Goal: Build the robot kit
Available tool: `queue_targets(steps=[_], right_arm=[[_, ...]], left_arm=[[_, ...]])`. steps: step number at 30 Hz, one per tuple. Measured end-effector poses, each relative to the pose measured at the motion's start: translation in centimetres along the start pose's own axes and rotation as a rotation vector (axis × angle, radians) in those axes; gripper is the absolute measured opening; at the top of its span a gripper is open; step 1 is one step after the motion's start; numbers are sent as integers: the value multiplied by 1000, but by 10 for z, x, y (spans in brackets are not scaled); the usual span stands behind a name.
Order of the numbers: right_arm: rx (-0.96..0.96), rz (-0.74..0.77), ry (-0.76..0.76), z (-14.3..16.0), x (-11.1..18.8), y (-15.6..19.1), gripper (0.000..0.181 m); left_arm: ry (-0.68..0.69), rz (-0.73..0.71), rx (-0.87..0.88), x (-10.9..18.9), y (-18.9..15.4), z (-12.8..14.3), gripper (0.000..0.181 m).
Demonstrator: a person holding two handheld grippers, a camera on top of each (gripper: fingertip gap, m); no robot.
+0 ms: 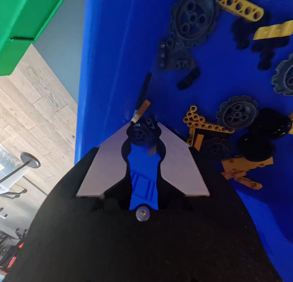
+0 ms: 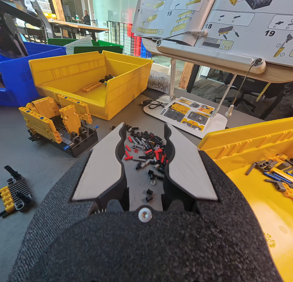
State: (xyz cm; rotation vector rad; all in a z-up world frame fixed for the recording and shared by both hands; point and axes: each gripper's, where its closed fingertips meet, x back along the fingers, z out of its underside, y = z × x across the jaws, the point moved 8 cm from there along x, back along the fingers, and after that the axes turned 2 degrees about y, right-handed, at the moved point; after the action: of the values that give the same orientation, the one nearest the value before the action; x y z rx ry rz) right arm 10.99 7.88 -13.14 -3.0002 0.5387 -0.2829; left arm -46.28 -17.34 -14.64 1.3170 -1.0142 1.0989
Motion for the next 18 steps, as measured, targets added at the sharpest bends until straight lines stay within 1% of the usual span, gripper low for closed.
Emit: queue_targets(steps=[2,7,8,9,11,13,16,18], right_arm=[[-2,1,4,1,-1,0,47],[-6,-2,12,3,-2,-1,47],[-6,-3,12,3,-2,-1,47],[-5,-3,12,3,-2,-1,47],[-3,-2,13,3,-2,-1,47],[-1,0,10,2,-1,-1,47],[2,3,2,1,0,-1,47],[5,10,-1,0,1,-2,47]], left_arm=[[43,5,-19,-8,1,0,21],[58,2,-43,-10,-1,-5,15],[60,20,-43,-10,-2,-5,12],[60,41,-40,-10,-3,-5,5],[94,90,-39,-13,-6,-2,14],[85,127,-41,-14,-10,-1,7],[86,117,-62,-14,-13,0,7],[87,147,-74,-12,-19,1,7]])
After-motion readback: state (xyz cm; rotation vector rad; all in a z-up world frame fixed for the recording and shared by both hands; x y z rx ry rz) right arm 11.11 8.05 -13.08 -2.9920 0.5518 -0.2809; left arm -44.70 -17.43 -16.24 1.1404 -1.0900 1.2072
